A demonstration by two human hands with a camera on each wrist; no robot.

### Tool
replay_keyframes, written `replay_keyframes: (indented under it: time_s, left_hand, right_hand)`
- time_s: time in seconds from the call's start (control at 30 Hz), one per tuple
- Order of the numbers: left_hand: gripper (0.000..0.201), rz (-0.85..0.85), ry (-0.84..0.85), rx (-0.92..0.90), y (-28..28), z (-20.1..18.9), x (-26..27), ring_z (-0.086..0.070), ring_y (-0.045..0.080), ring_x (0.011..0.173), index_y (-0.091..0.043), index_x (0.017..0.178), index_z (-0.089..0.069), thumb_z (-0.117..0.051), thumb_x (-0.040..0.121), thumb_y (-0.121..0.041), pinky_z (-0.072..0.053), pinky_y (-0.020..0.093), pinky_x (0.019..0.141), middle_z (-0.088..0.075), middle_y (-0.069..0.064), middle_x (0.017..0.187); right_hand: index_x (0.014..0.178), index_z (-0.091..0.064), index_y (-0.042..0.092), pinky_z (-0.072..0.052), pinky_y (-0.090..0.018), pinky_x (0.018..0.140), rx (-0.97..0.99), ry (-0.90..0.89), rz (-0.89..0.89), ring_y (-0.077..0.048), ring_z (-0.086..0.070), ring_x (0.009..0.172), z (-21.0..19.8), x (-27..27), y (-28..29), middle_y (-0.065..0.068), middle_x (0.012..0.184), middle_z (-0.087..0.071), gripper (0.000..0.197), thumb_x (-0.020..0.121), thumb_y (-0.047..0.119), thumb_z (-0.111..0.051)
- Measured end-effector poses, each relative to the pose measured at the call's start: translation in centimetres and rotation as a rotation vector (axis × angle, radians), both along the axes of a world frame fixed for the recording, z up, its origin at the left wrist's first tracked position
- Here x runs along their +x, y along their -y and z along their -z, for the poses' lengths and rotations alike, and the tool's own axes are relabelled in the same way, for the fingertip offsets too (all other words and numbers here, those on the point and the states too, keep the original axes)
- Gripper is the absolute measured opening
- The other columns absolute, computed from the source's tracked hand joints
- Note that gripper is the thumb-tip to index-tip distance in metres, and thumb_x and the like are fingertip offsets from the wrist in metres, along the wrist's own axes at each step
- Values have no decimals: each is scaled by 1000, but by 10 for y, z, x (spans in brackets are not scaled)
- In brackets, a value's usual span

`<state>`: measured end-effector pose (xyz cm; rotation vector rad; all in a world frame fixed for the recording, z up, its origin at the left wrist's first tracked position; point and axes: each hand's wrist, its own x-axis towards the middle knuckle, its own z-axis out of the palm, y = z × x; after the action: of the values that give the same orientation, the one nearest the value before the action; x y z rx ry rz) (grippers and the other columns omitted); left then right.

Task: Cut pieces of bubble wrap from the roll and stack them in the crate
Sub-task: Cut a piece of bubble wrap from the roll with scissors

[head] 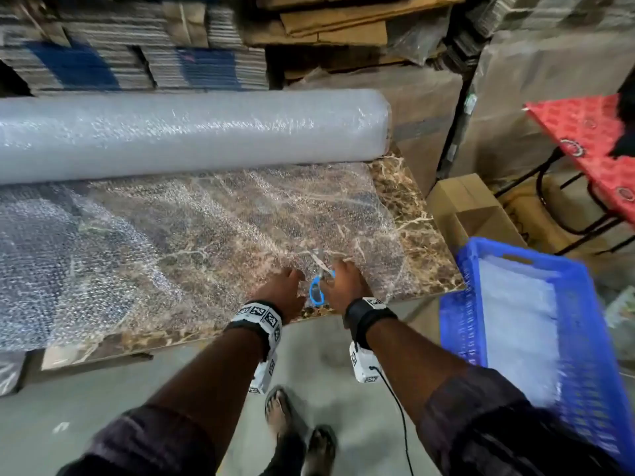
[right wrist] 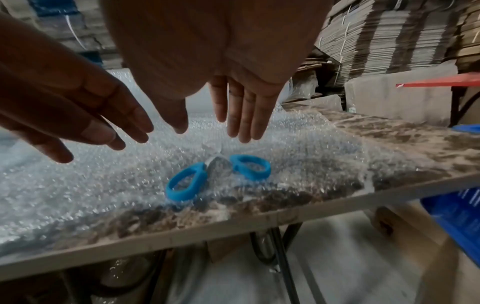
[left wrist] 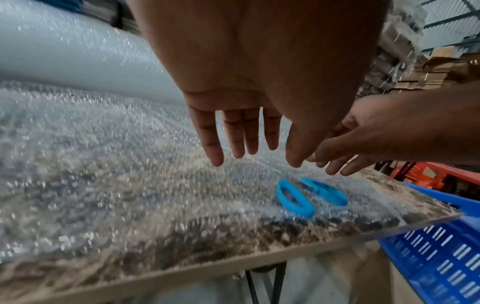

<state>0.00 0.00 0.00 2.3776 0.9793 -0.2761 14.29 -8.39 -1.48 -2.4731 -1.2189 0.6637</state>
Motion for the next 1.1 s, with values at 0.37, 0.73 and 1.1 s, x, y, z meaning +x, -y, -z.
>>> replay_keyframes:
  time_s: [0.37, 0.73, 1.1]
  left_hand:
    - [40, -23, -54, -4, -8, 30, 9, -53, 27, 113, -18, 127, -53, -59, 87, -13, -47, 35, 82, -47, 6, 129]
    - [28, -43, -30, 68, 0, 44, -5, -50, 23, 110, -24, 112, -57, -65, 86, -21, -46, 33, 75, -47, 1, 122]
    - [33, -15, -35, 59, 0, 48, -4, -50, 22, 109, -24, 112, -58, -62, 83, -9, -44, 31, 80, -47, 1, 122]
  right_hand:
    - [121, -51, 6, -47, -40, 89, -176, 92, 64, -35, -56, 109, 17, 0, -16, -16, 119, -55, 64, 77, 47, -74]
    - [100, -59, 12, -50, -34, 74, -256, 31, 77, -32, -63, 94, 10, 9, -13, -12, 104, -61, 33, 79, 29, -77]
    - [124, -67, 11, -51, -29, 93, -207, -267, 106, -23, -62, 113, -2, 59, 1, -7, 127, -65, 54, 73, 22, -81]
